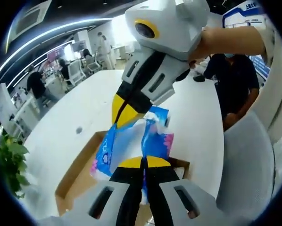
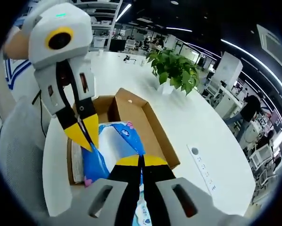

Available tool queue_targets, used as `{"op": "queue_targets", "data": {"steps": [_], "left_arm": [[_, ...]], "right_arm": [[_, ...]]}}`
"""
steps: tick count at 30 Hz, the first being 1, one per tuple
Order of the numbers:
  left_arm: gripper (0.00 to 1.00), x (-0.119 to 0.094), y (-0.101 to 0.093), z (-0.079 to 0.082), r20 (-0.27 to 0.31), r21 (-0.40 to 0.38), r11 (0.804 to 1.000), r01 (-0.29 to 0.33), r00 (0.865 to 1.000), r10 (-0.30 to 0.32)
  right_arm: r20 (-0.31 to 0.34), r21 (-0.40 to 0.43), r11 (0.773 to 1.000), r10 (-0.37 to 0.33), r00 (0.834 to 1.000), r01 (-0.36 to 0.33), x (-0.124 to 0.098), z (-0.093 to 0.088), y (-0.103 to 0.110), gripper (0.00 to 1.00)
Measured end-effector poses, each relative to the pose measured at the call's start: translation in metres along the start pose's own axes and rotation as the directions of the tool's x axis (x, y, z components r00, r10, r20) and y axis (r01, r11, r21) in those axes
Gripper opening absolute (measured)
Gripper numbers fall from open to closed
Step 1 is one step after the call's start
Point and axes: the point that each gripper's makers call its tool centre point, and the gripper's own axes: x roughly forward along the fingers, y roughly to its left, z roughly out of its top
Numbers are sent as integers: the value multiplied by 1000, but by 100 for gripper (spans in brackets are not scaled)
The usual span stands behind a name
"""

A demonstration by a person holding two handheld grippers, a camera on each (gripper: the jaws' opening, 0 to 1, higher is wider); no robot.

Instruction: Operate the shoe box by opening the lid, removing the specified soft item, and placing it in the target area until the item is outside and the box remains undamaged.

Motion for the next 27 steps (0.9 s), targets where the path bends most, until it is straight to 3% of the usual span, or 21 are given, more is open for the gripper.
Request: {"op": "queue_targets", "data": {"steps": [27], "left_arm": [[0, 61, -49, 73, 14, 105, 986, 127, 991, -129]], "right_arm": [[-59, 108, 994, -4, 998, 11, -73, -72, -31, 0]]}}
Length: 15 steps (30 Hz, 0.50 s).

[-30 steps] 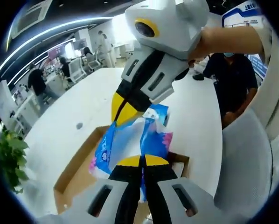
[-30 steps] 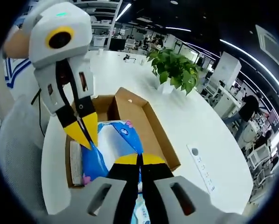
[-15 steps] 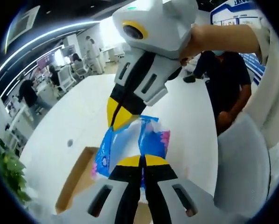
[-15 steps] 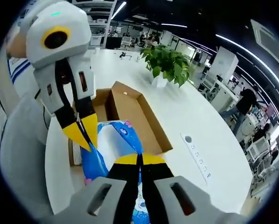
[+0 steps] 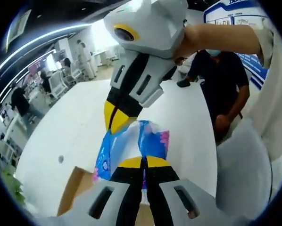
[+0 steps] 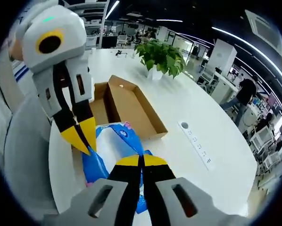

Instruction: Operate the shoe box by opening the lid, removing the specified soft item, and placing it in the target area until the item is outside and the box remains undamaged.

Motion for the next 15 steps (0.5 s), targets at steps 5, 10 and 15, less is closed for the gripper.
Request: {"op": "queue_targets", "data": {"steps": [5, 10, 15], "left_arm": [[0, 13, -4, 8, 1, 11, 1000, 17, 1000, -17], [0, 29, -10, 19, 6, 16, 999, 39, 999, -39], [0, 45, -13, 28, 9, 16, 998, 60, 998, -61]], "right_arm": [[-8, 19, 1000, 2, 1000, -2, -10, -14, -5, 0], [-15, 44, 999, 0, 1000, 0, -20, -30, -12, 0], [-25, 67, 998, 0, 1000, 2, -26, -45, -19, 0]]}}
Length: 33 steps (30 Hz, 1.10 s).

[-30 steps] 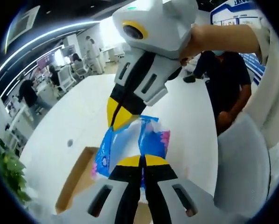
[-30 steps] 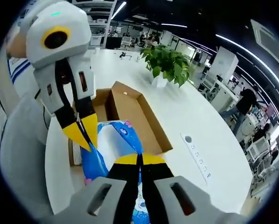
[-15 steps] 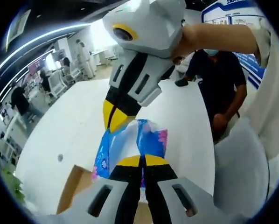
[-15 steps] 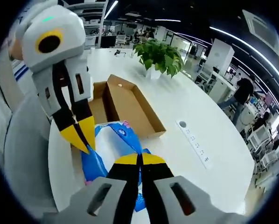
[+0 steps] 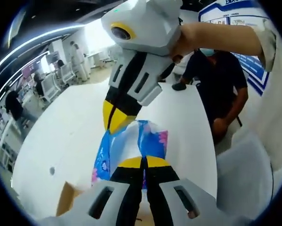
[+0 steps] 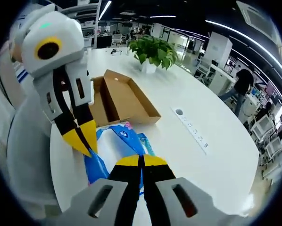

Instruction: Operate the shoe box by opening the lid, removing the specified soft item, and placing it in the target area until the item is outside and the box remains undamaged.

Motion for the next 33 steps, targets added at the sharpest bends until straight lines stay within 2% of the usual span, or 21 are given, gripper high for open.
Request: {"op": "queue_targets", "data": {"steps": [16, 33], "left_arm": [[0, 47, 3, 19, 7, -8, 998, 67, 998, -67], [0, 90, 12, 33, 14, -31, 991, 132, 991, -132]], "right_arm": [[-24, 59, 998, 6, 1000, -4, -15, -44, -27, 0], [-65, 59, 998, 32, 997, -28, -20, -70, -50, 0]]}}
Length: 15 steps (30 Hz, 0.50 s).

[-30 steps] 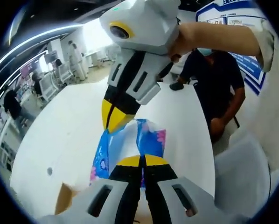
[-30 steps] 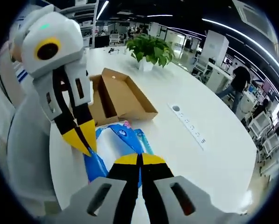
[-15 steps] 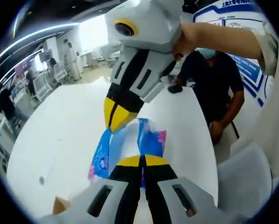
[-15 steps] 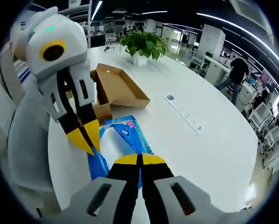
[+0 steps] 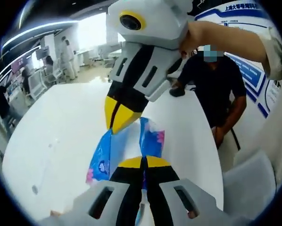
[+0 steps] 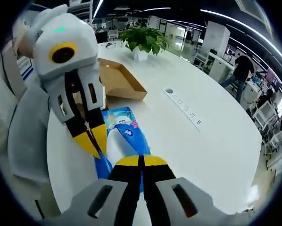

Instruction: Operate the shoe box by opening the lid, removing the specified soft item, and placing it in the target area until the item is outside and the box remains undamaged.

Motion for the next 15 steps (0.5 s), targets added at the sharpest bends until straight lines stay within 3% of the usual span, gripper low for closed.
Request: {"op": "queue_targets", "data": {"steps": [15], "left_arm": [[0, 40, 8, 11, -13, 2, 998, 56, 998, -56]], "right_arm": [[-48, 8, 1000, 13, 999, -13, -1, -27, -22, 0]]}}
